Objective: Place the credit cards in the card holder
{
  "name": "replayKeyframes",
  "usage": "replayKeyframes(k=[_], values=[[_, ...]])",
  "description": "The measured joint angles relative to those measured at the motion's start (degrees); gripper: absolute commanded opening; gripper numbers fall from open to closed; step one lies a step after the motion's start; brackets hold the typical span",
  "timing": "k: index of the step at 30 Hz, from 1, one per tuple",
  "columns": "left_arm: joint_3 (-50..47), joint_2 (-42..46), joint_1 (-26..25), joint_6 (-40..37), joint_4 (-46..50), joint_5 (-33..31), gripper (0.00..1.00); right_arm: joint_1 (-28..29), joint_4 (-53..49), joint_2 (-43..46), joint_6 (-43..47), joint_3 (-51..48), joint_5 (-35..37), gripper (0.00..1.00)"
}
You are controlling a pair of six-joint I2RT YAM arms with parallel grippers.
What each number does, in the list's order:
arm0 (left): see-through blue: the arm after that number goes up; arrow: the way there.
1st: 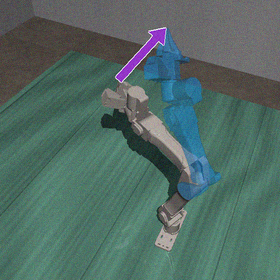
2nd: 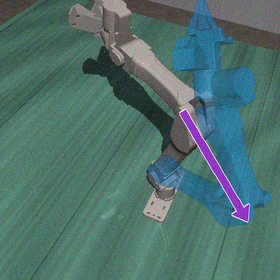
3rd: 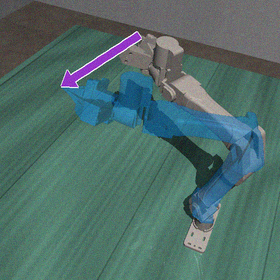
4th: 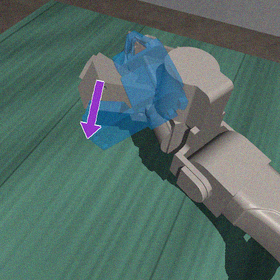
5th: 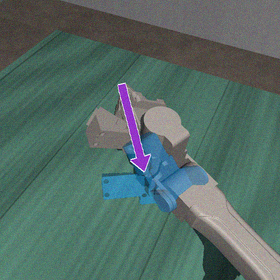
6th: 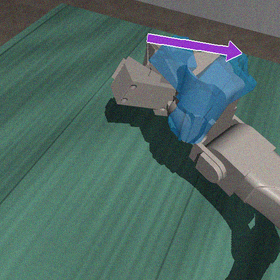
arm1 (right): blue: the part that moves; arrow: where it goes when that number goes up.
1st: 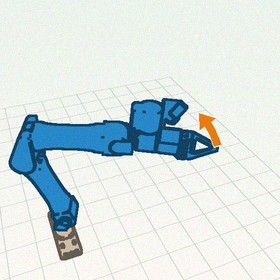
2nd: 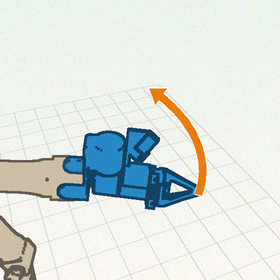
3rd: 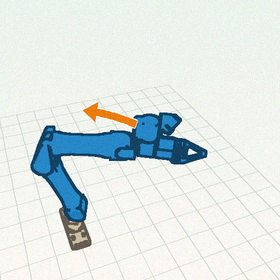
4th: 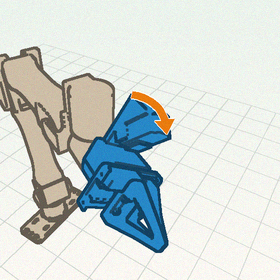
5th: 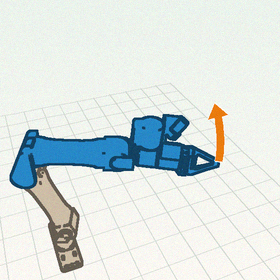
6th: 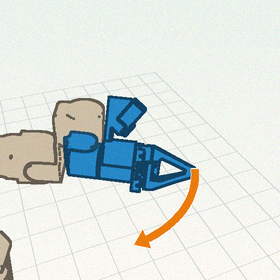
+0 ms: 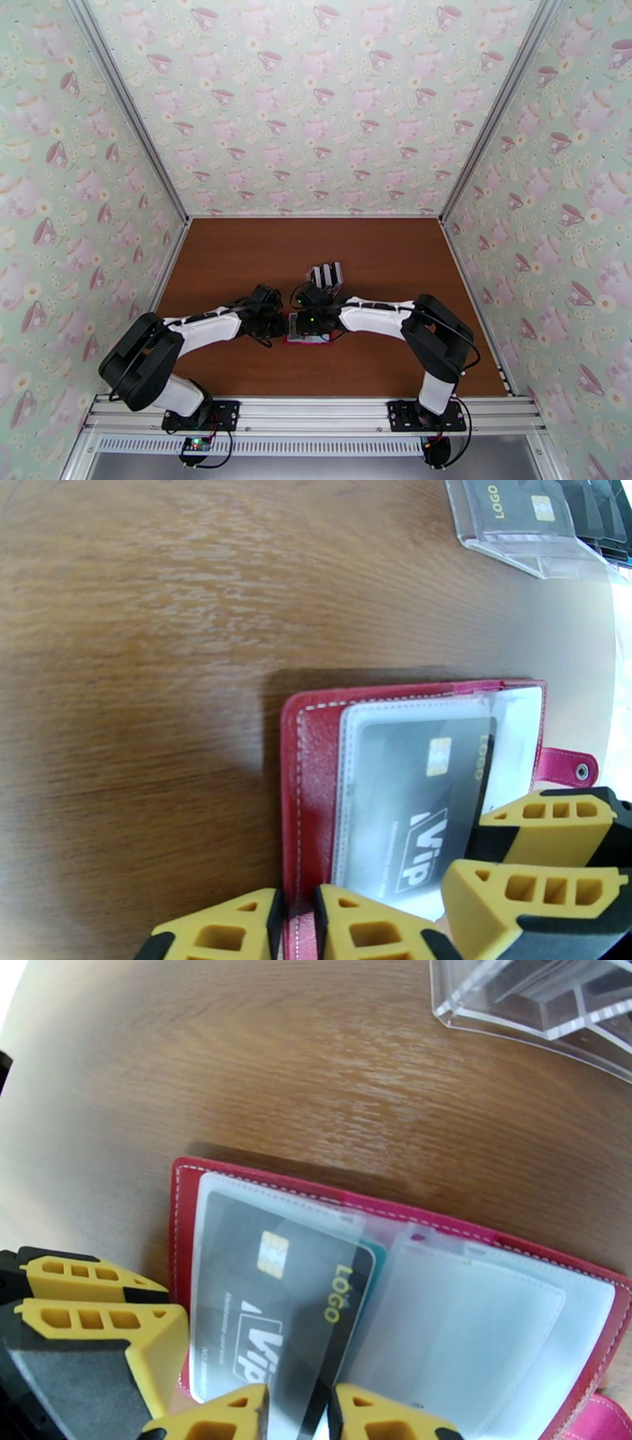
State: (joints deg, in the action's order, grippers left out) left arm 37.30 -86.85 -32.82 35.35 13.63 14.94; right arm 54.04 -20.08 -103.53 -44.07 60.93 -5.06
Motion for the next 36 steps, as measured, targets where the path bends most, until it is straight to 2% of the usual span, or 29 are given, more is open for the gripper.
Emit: replayKeyframes(k=[5, 11, 16, 20, 29, 36], values=[[0.3, -0.4, 0.7, 0.0, 0.2, 1.2, 0.25, 0.0, 0.0, -0.2, 0.0, 0.4, 0.0, 0.28], [1.2, -1.3, 1.5, -0.5, 0.7, 2.5, 0.25, 0.5, -0.2, -0.2, 0.2, 0.5, 0.7, 0.37], [1.4, -1.4, 1.7, -0.9, 0.7, 2.9, 0.28, 0.7, -2.1, 0.5, 1.3, 0.5, 2.2, 0.39], [1.7, -1.3, 1.8, -1.2, 0.9, 2.8, 0.33, 0.6, -3.9, 1.8, 2.0, 0.5, 3.5, 0.41], [2.6, 3.1, 4.2, -3.0, 5.9, -4.0, 0.45, -0.5, -7.5, 6.4, 3.4, 0.1, 6.4, 0.42], [3.3, 8.4, 3.7, -3.2, 7.4, -4.2, 0.51, -2.3, -8.4, 9.2, 4.7, -1.2, 7.0, 0.42]])
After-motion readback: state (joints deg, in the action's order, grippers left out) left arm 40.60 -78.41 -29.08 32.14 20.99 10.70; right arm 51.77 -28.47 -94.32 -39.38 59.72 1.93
